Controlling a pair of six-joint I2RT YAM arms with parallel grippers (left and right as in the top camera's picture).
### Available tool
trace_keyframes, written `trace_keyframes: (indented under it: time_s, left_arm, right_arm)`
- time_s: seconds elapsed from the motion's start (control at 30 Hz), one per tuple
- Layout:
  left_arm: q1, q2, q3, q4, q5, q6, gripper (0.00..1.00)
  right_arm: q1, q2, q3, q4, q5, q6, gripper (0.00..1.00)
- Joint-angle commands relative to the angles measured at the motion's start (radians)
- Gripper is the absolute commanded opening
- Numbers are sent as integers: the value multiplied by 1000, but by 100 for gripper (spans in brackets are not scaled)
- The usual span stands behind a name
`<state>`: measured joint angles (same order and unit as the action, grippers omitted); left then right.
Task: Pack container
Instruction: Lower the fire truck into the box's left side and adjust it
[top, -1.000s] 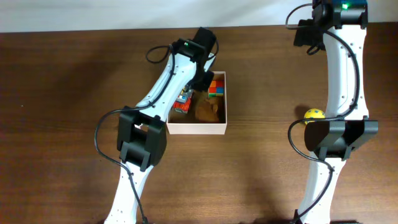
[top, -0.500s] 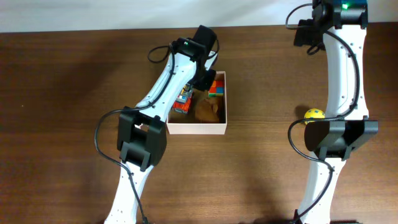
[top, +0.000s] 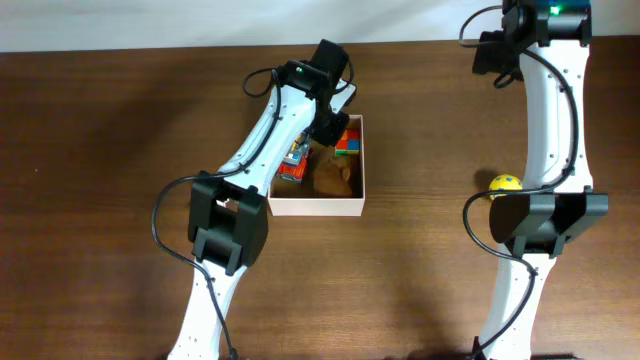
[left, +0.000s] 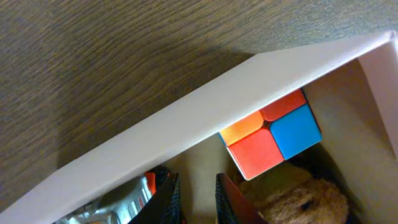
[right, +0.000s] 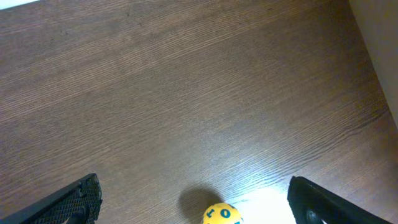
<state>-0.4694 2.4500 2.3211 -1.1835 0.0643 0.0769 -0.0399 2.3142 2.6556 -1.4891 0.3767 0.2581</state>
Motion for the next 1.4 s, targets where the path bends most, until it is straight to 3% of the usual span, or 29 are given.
trace_keyframes:
  time_s: [0.0,0.47,0.63,1.37]
  left_arm:
    - [-2,-17,21,3,14,53,22]
    - [-2,-13,19,-6,-27,53,17]
    - [-2,-11,15,-7,-27,53,2]
    - [-2,-8,-52,-2,-99,127,2]
  right_arm:
    - [-6,-23,18,1,9,10,99]
    - [-6,-23,18,1,9,10,99]
    - [-6,-23,18,1,9,10,99]
    - [-6,-23,18,1,9,10,99]
